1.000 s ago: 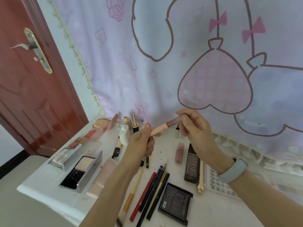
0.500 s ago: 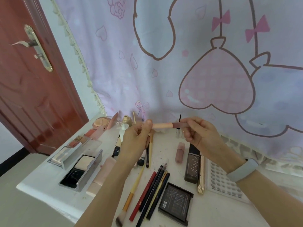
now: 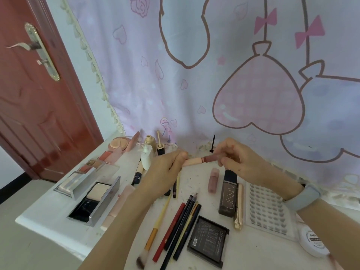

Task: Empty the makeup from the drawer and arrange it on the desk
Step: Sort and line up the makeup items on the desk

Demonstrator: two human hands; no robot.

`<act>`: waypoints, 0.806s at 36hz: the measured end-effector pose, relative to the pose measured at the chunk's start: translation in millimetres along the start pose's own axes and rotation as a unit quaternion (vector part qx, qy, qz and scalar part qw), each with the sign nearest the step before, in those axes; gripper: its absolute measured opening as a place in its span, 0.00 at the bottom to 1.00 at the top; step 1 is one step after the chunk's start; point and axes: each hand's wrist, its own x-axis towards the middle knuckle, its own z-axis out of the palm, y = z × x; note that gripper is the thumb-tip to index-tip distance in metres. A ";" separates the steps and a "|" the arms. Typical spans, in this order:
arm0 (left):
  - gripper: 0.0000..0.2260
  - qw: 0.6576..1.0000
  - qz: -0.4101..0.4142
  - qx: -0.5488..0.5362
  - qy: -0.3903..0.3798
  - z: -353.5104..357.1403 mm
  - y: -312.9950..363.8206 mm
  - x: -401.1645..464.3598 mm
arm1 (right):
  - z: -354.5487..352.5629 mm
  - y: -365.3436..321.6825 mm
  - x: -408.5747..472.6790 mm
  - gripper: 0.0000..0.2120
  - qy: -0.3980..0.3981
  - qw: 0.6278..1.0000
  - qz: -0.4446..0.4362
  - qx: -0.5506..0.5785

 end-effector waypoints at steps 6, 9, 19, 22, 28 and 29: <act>0.04 0.990 0.034 0.090 -0.102 6.1 -5.0 0.7 | -0.4 -1.7 7.0 0.13 -0.081 0.951 -0.048 -0.295; 0.11 0.986 0.021 0.133 -0.098 1.7 -11.4 1.3 | -6.6 5.6 7.7 0.12 -0.051 0.921 -0.066 -0.379; 0.11 0.981 -0.113 -0.137 0.076 2.0 -32.8 11.0 | -3.1 28.6 6.3 0.07 0.193 0.966 0.036 -0.168; 0.09 0.970 -0.135 -0.177 0.095 21.6 -34.3 18.0 | 24.3 30.4 10.6 0.04 0.207 0.974 0.059 -0.071; 0.08 0.966 -0.146 -0.163 0.138 42.5 -47.0 33.9 | 69.1 43.9 35.6 0.05 0.174 0.973 0.092 -0.119; 0.07 0.968 -0.151 -0.146 0.134 43.6 -50.2 37.1 | 74.9 46.3 40.0 0.06 0.174 0.967 0.101 -0.154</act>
